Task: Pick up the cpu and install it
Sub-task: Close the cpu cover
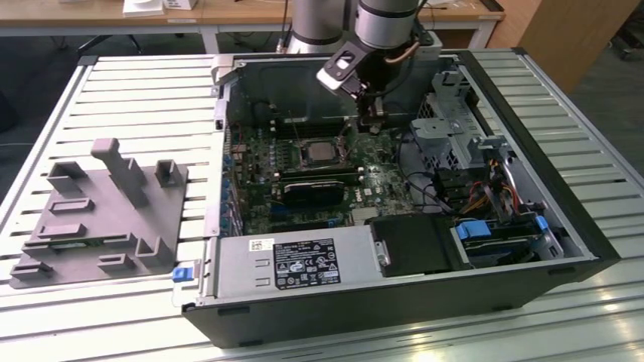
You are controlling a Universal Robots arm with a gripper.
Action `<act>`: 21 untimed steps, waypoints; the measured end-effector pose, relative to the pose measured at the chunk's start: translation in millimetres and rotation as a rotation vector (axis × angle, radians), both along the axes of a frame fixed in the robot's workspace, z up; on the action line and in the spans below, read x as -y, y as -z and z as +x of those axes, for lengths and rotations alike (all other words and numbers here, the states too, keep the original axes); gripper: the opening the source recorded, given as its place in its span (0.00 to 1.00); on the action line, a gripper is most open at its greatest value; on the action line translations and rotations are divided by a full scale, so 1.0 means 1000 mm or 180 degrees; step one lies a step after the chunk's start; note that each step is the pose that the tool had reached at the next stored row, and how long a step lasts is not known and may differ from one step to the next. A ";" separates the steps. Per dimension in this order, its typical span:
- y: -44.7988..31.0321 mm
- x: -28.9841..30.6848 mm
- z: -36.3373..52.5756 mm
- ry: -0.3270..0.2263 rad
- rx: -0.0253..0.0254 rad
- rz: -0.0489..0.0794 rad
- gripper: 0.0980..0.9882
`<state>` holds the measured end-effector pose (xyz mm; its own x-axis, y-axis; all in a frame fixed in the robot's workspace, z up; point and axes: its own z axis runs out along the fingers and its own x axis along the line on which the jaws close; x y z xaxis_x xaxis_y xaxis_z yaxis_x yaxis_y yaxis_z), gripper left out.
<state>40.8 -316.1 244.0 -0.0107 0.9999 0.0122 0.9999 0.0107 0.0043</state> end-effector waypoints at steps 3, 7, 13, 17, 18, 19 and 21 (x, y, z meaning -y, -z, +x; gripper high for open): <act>0.0002 0.0000 -0.0019 0.0000 0.0000 0.0000 0.01; 0.0002 -0.0001 -0.0036 0.0000 0.0000 0.0000 0.01; 0.0007 -0.0001 -0.0087 0.0000 0.0000 0.0000 0.01; 0.0028 -0.0001 -0.0118 0.0000 0.0000 0.0000 0.01; 0.0036 -0.0001 -0.0129 0.0000 0.0000 0.0000 0.01; 0.0043 -0.0001 -0.0143 0.0000 0.0000 0.0000 0.01; 0.0057 -0.0001 -0.0171 0.0000 0.0000 0.0000 0.01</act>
<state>23.6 -316.0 238.3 -0.0108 0.9999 0.0122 0.9999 0.0108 0.0043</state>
